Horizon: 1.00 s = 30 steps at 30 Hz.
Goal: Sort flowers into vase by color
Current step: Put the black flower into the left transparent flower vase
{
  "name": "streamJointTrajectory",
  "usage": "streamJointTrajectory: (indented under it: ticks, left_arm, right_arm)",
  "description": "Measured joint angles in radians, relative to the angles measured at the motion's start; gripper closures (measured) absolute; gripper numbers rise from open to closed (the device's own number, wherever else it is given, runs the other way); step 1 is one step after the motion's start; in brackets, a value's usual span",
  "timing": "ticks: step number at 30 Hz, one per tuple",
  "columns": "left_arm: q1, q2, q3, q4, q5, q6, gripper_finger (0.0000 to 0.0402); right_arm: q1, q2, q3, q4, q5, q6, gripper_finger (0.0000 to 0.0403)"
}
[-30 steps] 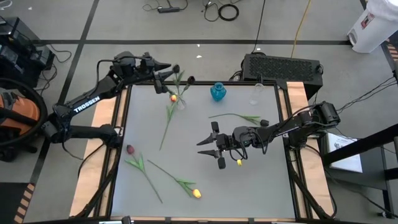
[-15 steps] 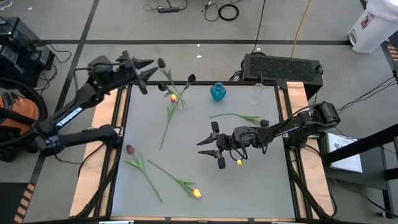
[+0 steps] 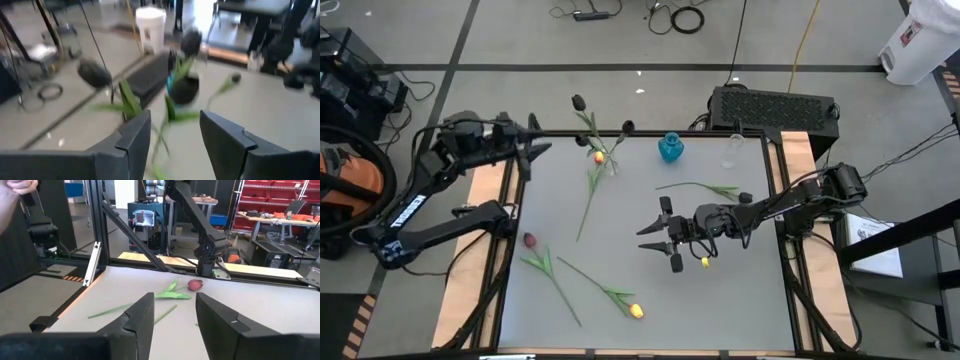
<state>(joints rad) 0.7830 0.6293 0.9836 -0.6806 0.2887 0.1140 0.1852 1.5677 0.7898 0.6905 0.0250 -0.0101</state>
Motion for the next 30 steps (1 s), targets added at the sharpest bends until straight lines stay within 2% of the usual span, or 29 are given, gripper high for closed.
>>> streamJointTrajectory:
  ticks: [3,7,12,26,30]
  left_arm:
    - [0.0,-0.026,0.0,-0.112,0.022,0.005,0.0223]
    - [0.0,-0.057,0.0,-0.217,0.123,0.004,0.0223]
    - [0.0,-0.12,-0.044,-0.236,0.237,-0.004,0.0223]
    - [0.0,-0.281,-0.246,-0.236,0.26,-0.097,0.0223]
    - [0.0,-0.298,-0.259,-0.215,0.292,-0.11,0.0223]
  right_arm:
    - [0.0,0.0,0.0,-0.018,0.0,0.0,0.0266]
    - [0.0,0.0,0.0,-0.03,0.0,0.0,0.0266]
    - [0.0,0.0,0.0,-0.032,0.0,0.007,0.0266]
    - [0.001,-0.007,0.0,-0.065,0.0,0.05,0.0266]
    - [0.0,-0.041,-0.001,-0.091,0.007,0.04,0.0266]
